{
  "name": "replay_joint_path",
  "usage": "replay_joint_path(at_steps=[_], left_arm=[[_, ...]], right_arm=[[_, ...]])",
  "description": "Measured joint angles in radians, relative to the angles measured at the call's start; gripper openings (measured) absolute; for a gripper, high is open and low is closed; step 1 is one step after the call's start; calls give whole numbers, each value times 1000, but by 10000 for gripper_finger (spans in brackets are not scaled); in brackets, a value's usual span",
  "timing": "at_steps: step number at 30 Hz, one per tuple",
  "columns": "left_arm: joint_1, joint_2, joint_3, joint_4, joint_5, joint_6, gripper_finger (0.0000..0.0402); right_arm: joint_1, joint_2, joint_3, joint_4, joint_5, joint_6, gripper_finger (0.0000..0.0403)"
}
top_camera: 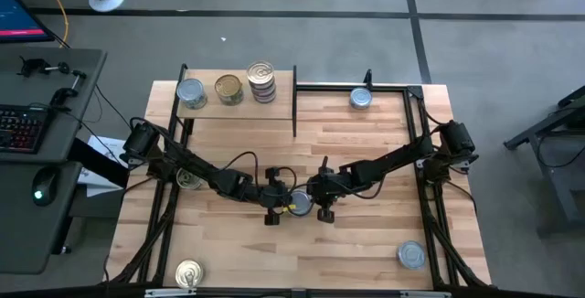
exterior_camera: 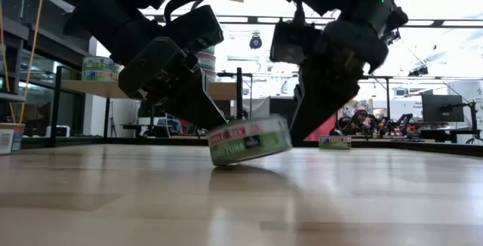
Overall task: Stack canned seafood by type on shelf
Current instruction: Stack the green-white tuna can on top of the green-white tuna cans on the shelf
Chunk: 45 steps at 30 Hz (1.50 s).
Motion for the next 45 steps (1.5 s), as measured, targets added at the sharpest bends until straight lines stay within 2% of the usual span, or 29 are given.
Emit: replay_joint_path(at_steps=[4, 8, 15, 19, 23, 26, 30, 35, 39, 42, 45], left_arm=[[2, 3, -2, -7, -27, 0, 0], [0, 15, -6, -28, 7, -1, 0], [1, 7, -4, -76, -14, -1, 0], [2, -38, -2, -211, -21, -2, 0], [3, -118, -5, -425, -93, -16, 0], [3, -200, -26, -525, -147, -87, 0], [-17, -328, -104, -530, -162, -265, 0], [-100, -481, -147, -510, -207, -451, 0], [-184, -608, -145, -408, -253, -473, 0], [-233, -706, -146, -292, -266, -476, 0], [-273, -807, -144, -137, -337, -458, 0]], right_arm=[[2, -23, 26, 7, -23, -2, 0], [-5, -28, 59, 27, 20, -6, 0], [-8, -25, 103, 10, 26, -48, 0], [-16, -34, 138, -36, 26, -103, 0], [-31, -48, 191, -125, 20, -184, 0], [-37, -49, 250, -169, 20, -271, 9], [-35, -32, 350, -241, -11, -401, 61], [-30, 36, 491, -394, -18, -501, 185], [-29, 100, 589, -543, -27, -560, 284], [-28, 145, 648, -606, -44, -634, 320], [-28, 185, 664, -621, -46, -685, 326]])
